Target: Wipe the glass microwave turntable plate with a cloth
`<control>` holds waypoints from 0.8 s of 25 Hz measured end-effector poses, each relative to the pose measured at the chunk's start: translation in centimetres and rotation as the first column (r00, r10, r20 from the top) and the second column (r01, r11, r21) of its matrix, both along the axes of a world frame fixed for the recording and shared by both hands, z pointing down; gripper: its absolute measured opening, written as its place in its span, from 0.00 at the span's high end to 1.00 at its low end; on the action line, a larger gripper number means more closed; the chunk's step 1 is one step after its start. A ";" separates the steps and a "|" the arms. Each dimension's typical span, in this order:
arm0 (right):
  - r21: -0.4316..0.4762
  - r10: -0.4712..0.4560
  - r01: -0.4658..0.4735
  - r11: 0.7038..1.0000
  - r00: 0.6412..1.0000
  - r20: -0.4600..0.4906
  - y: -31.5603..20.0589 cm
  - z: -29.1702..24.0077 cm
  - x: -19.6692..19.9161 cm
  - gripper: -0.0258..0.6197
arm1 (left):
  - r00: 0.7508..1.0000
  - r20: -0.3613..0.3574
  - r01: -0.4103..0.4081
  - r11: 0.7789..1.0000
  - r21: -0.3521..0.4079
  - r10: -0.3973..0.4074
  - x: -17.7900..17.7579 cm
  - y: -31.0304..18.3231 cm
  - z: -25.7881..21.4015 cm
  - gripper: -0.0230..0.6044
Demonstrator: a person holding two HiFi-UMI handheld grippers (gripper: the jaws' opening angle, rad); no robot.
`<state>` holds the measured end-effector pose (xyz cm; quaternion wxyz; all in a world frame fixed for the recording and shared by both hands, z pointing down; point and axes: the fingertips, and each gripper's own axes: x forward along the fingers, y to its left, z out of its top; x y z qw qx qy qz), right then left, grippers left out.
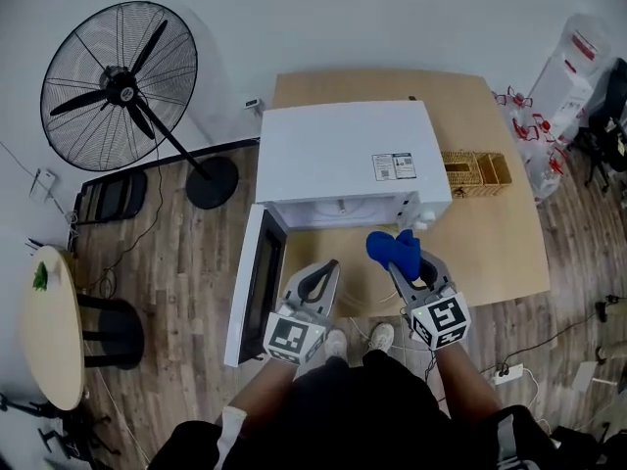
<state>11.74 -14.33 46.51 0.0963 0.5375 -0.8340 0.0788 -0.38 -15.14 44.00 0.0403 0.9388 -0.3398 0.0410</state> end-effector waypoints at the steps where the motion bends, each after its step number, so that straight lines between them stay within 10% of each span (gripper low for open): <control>1: -0.019 -0.007 0.006 1.000 1.000 -0.008 -0.4 0.7 -0.3 0.75 | 1.000 0.010 0.015 1.000 -0.004 -0.015 -0.4 -0.1 0.4 0.95; 20: -0.285 -0.265 0.217 0.934 0.953 -0.145 -4.2 15.0 -7.5 0.75 | 0.987 0.043 0.160 0.982 -0.104 -0.157 -4.5 0.6 5.2 0.95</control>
